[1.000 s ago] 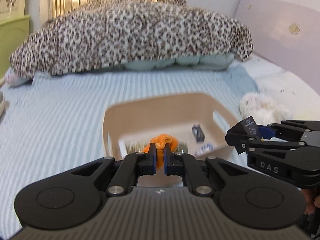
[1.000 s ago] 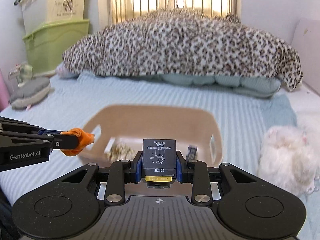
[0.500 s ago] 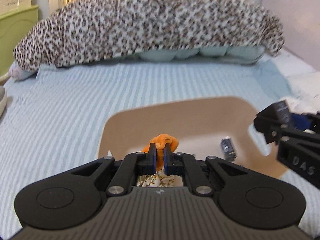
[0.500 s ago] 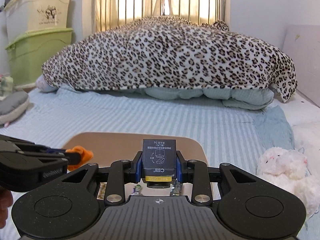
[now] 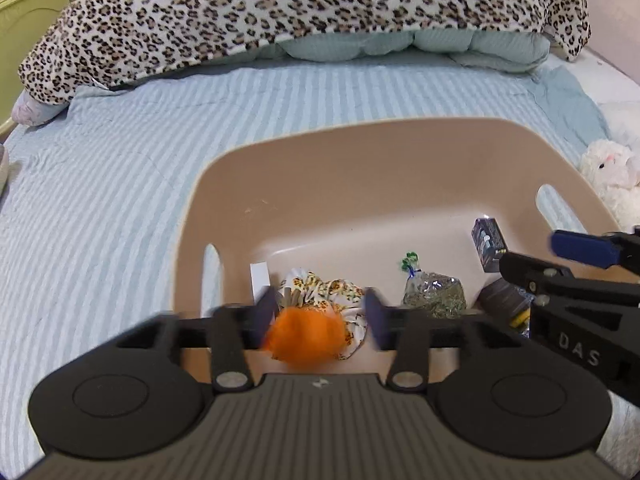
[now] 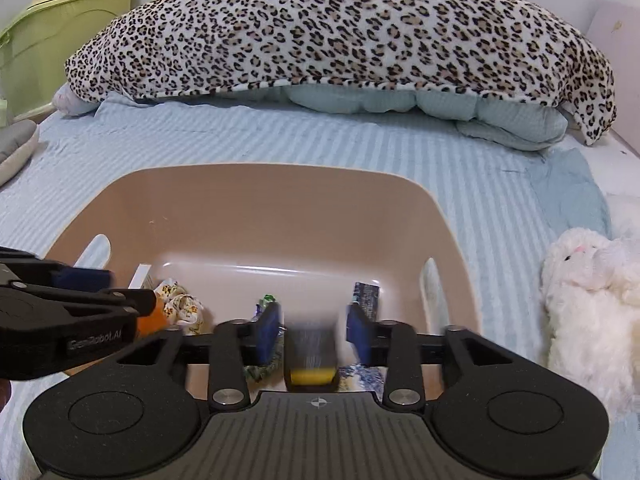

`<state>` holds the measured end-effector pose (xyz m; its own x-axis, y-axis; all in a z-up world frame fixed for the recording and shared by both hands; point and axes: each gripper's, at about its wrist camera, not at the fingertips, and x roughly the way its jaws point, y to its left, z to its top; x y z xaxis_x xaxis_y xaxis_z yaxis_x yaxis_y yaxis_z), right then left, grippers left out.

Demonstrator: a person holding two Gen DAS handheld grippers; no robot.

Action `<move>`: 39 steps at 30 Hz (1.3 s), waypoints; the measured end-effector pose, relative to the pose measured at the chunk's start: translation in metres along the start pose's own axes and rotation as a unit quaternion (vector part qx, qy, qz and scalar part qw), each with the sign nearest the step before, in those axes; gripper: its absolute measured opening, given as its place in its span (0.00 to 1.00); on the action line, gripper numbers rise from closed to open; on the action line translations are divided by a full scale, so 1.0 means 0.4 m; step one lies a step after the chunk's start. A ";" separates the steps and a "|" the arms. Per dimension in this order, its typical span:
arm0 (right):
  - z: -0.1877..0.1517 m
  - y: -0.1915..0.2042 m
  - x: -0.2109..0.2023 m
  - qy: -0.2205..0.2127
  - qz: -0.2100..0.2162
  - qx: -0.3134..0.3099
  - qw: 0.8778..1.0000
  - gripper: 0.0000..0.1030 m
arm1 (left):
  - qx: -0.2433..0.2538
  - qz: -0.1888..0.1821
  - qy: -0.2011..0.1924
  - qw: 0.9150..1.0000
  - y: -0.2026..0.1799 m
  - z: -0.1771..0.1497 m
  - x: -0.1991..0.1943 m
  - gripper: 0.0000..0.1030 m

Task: Organize objects

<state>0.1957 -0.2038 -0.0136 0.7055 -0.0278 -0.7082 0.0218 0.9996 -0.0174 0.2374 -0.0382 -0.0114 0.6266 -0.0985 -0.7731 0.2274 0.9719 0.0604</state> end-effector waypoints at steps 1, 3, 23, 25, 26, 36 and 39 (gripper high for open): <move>-0.002 -0.003 -0.010 -0.005 -0.002 -0.001 1.000 0.58 | -0.001 0.000 -0.005 1.000 0.001 -0.001 -0.010 0.67; -0.005 -0.009 -0.034 -0.013 -0.005 -0.003 1.000 0.65 | 0.002 -0.001 -0.011 1.000 0.002 0.001 -0.033 0.69; -0.137 -0.036 -0.287 -0.040 0.006 0.029 0.999 0.78 | -0.010 0.006 -0.041 0.999 0.027 -0.111 -0.319 0.70; -0.155 -0.026 -0.315 -0.043 0.005 0.028 0.999 0.78 | -0.012 -0.001 -0.044 0.999 0.028 -0.131 -0.347 0.70; -0.163 -0.021 -0.329 -0.045 0.005 0.025 0.999 0.78 | -0.013 -0.002 -0.047 0.999 0.028 -0.140 -0.360 0.70; -0.246 0.002 -0.441 -0.047 0.012 0.009 0.999 0.82 | -0.019 0.004 -0.072 0.997 0.026 -0.239 -0.476 0.70; -0.270 0.000 -0.468 -0.045 0.020 0.013 0.999 0.82 | -0.027 0.006 -0.073 0.997 0.029 -0.268 -0.505 0.70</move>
<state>-0.0129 -0.1982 0.0430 0.7668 0.0105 -0.6419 0.0105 0.9995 0.0289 0.0336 0.0157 0.0777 0.7325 -0.1129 -0.6714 0.1811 0.9829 0.0323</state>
